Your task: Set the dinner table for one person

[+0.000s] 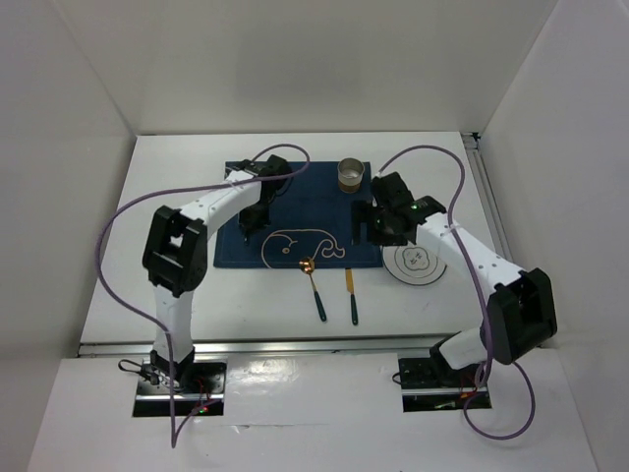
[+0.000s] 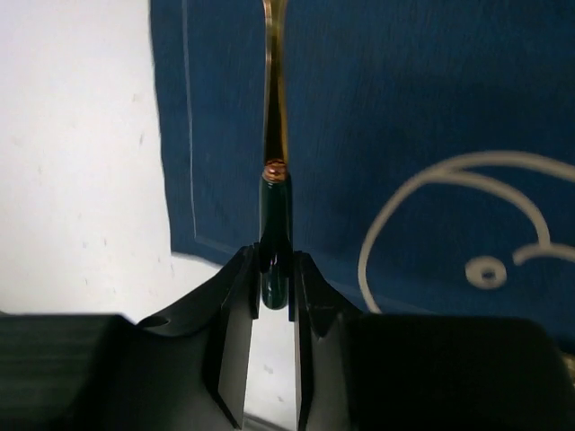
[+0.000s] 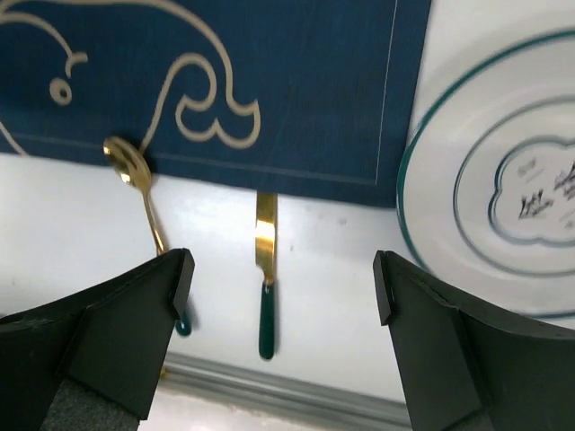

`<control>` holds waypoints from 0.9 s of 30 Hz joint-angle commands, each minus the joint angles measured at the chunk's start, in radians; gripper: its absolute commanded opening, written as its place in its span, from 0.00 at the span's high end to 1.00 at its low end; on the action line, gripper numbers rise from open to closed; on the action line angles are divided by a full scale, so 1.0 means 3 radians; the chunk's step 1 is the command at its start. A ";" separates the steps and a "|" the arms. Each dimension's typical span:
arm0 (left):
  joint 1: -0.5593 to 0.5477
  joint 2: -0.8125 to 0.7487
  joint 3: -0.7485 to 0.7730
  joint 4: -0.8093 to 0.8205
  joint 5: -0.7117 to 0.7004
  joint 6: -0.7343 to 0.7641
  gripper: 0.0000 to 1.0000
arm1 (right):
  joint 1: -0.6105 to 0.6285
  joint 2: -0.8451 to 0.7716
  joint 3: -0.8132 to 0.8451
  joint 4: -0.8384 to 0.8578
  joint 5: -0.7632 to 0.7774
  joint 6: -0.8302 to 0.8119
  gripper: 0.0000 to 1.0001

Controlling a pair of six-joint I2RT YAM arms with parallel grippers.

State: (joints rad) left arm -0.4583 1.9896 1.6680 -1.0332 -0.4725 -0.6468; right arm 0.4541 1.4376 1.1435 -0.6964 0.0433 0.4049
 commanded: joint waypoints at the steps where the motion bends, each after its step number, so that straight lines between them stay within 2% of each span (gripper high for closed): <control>1: 0.0157 0.0275 0.0417 -0.0161 -0.0022 0.0570 1.00 | 0.0066 -0.0256 -0.0104 -0.0184 0.0060 0.0214 0.06; 6: 0.0357 0.0557 0.0596 0.0085 0.0373 0.0836 1.00 | 0.0220 -0.0256 -0.0263 -0.0266 0.0060 0.0373 0.06; 15: 0.0526 0.0767 0.0678 0.0187 0.0537 0.1051 1.00 | 0.0383 -0.0425 -0.0718 -0.0200 -0.0068 0.0690 0.06; 22: 0.0556 0.0951 0.0714 0.0126 0.0440 0.0878 1.00 | 0.0459 -0.0517 -0.0892 -0.0230 -0.0068 0.0793 0.06; 26: 0.0587 0.0992 0.0765 0.0023 0.0546 0.0801 0.67 | 0.0496 -0.0451 -0.0927 -0.0169 -0.0068 0.0823 0.06; 27: 0.0587 0.0941 0.0720 0.0054 0.0583 0.0831 0.63 | 0.0526 -0.0451 -0.0928 -0.0139 -0.0068 0.0823 0.07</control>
State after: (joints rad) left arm -0.2928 2.2707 1.8679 -0.9974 -0.3271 -0.3794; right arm 0.5938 1.3197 0.8761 -0.7506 0.0193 0.6296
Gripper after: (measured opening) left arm 0.339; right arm 0.942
